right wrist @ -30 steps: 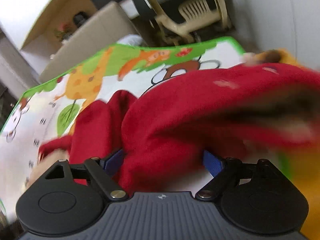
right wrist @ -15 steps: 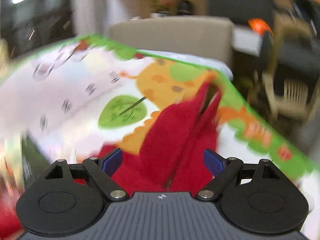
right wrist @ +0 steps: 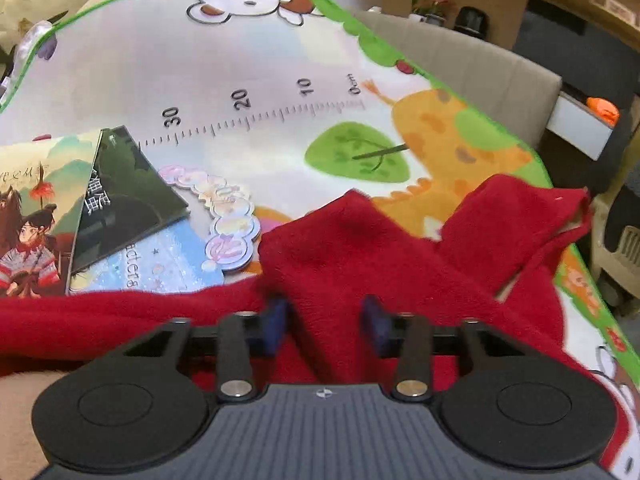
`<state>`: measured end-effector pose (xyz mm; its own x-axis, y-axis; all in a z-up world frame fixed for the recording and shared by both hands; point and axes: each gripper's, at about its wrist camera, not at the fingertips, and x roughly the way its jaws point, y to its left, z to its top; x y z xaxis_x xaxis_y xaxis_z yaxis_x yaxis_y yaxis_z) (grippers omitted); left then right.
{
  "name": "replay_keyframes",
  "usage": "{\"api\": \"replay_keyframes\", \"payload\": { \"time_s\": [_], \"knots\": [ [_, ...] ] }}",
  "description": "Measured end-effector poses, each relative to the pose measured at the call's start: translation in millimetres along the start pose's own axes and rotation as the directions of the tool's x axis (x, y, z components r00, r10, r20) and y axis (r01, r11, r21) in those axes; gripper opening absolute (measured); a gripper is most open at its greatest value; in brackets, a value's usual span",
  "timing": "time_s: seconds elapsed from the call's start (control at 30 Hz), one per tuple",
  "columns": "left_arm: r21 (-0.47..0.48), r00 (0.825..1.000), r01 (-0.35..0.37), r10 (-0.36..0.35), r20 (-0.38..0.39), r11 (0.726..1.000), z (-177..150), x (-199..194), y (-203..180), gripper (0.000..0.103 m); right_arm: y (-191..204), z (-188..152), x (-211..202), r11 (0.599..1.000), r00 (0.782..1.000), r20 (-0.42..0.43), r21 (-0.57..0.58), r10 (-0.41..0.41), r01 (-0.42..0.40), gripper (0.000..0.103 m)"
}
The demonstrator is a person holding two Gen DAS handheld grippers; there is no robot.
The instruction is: Fold clothes
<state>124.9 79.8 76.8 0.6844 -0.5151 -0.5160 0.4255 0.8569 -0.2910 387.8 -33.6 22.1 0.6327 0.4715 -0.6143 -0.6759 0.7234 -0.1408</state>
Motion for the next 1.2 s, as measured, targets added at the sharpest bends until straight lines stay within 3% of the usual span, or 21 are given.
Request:
{"api": "replay_keyframes", "payload": {
  "time_s": [0.03, 0.13, 0.23, 0.3, 0.33, 0.4, 0.47, 0.5, 0.53, 0.67, 0.77, 0.8, 0.87, 0.9, 0.93, 0.97, 1.0, 1.07, 1.13, 1.17, 1.2],
  "knots": [
    [0.013, 0.999, -0.050, 0.050, 0.016, 0.999, 8, 0, 3, 0.094, 0, -1, 2, 1.000, 1.000, 0.002, 0.005, -0.001, 0.001, 0.013],
    [0.103, 0.977, -0.212, 0.206, 0.061, 0.972, 35, 14, 8, 0.094, -30, -5, -46, 0.992, 0.988, 0.142, 0.117, -0.056, 0.039, 0.010],
    [0.240, 0.941, -0.339, 0.326, 0.093, 0.910, 58, 48, 14, 0.093, -83, -27, -124, 0.955, 0.953, 0.274, 0.293, -0.128, 0.044, 0.010],
    [0.315, 0.939, -0.343, 0.336, 0.077, 0.885, 69, 83, 15, 0.092, -119, -48, -178, 0.913, 0.924, 0.335, 0.406, -0.182, 0.032, 0.010],
    [0.353, 0.940, -0.334, 0.335, 0.061, 0.874, 74, 102, 15, 0.092, -129, -64, -199, 0.901, 0.921, 0.333, 0.432, -0.204, 0.043, 0.011],
    [0.428, 0.947, -0.294, 0.321, 0.009, 0.854, 81, 136, 13, 0.080, -149, -97, -240, 0.873, 0.913, 0.325, 0.484, -0.248, 0.064, 0.016],
    [0.491, 0.951, -0.241, 0.305, -0.053, 0.837, 83, 177, 9, 0.069, -168, -130, -280, 0.841, 0.904, 0.312, 0.533, -0.293, 0.088, 0.042],
    [0.516, 0.952, -0.221, 0.299, -0.072, 0.828, 79, 195, 7, 0.070, -169, -147, -289, 0.824, 0.902, 0.287, 0.553, -0.322, 0.119, 0.056],
    [0.544, 0.951, -0.205, 0.297, -0.087, 0.814, 75, 213, 4, 0.071, -168, -163, -296, 0.807, 0.900, 0.255, 0.570, -0.354, 0.156, 0.058],
    [0.670, 0.931, -0.253, 0.363, -0.026, 0.698, 66, 265, -1, 0.070, -165, -213, -302, 0.726, 0.908, 0.155, 0.658, -0.389, 0.199, 0.058],
    [0.693, 0.924, -0.250, 0.380, -0.038, 0.677, 64, 290, 5, 0.035, -164, -226, -293, 0.683, 0.918, 0.126, 0.707, -0.376, 0.182, 0.058],
    [0.702, 0.924, -0.260, 0.382, -0.018, 0.662, 64, 288, 6, 0.030, -163, -226, -288, 0.679, 0.920, 0.122, 0.712, -0.372, 0.181, 0.059],
    [0.706, 0.903, -0.342, 0.425, 0.065, 0.619, 71, 279, 10, 0.020, -161, -218, -282, 0.693, 0.921, 0.134, 0.700, -0.365, 0.173, 0.063],
    [0.691, 0.884, -0.397, 0.455, 0.110, 0.604, 77, 271, 16, 0.019, -160, -211, -280, 0.707, 0.921, 0.147, 0.687, -0.360, 0.168, 0.068],
    [0.637, 0.845, -0.483, 0.511, 0.159, 0.601, 90, 257, 32, 0.019, -158, -205, -279, 0.722, 0.921, 0.160, 0.672, -0.356, 0.162, 0.072],
    [0.572, 0.788, -0.578, 0.580, 0.207, 0.582, 103, 243, 51, 0.009, -155, -197, -279, 0.740, 0.920, 0.175, 0.654, -0.351, 0.158, 0.074],
    [0.495, 0.700, -0.685, 0.670, 0.246, 0.534, 116, 227, 77, 0.008, -151, -192, -280, 0.753, 0.919, 0.185, 0.640, -0.347, 0.155, 0.078],
    [0.362, 0.540, -0.821, 0.807, 0.239, 0.442, 130, 193, 133, 0.009, -141, -184, -283, 0.772, 0.918, 0.198, 0.616, -0.343, 0.155, 0.082],
    [0.250, 0.421, -0.892, 0.893, 0.160, 0.376, 127, 153, 187, 0.010, -134, -180, -285, 0.781, 0.917, 0.187, 0.599, -0.351, 0.177, 0.087],
    [0.202, 0.384, -0.912, 0.916, 0.116, 0.357, 119, 131, 208, 0.013, -132, -178, -283, 0.783, 0.917, 0.164, 0.587, -0.364, 0.206, 0.089],
    [0.158, 0.370, -0.921, 0.926, 0.076, 0.355, 109, 112, 221, 0.015, -129, -177, -282, 0.782, 0.915, 0.137, 0.576, -0.379, 0.237, 0.093]
  ]
}}
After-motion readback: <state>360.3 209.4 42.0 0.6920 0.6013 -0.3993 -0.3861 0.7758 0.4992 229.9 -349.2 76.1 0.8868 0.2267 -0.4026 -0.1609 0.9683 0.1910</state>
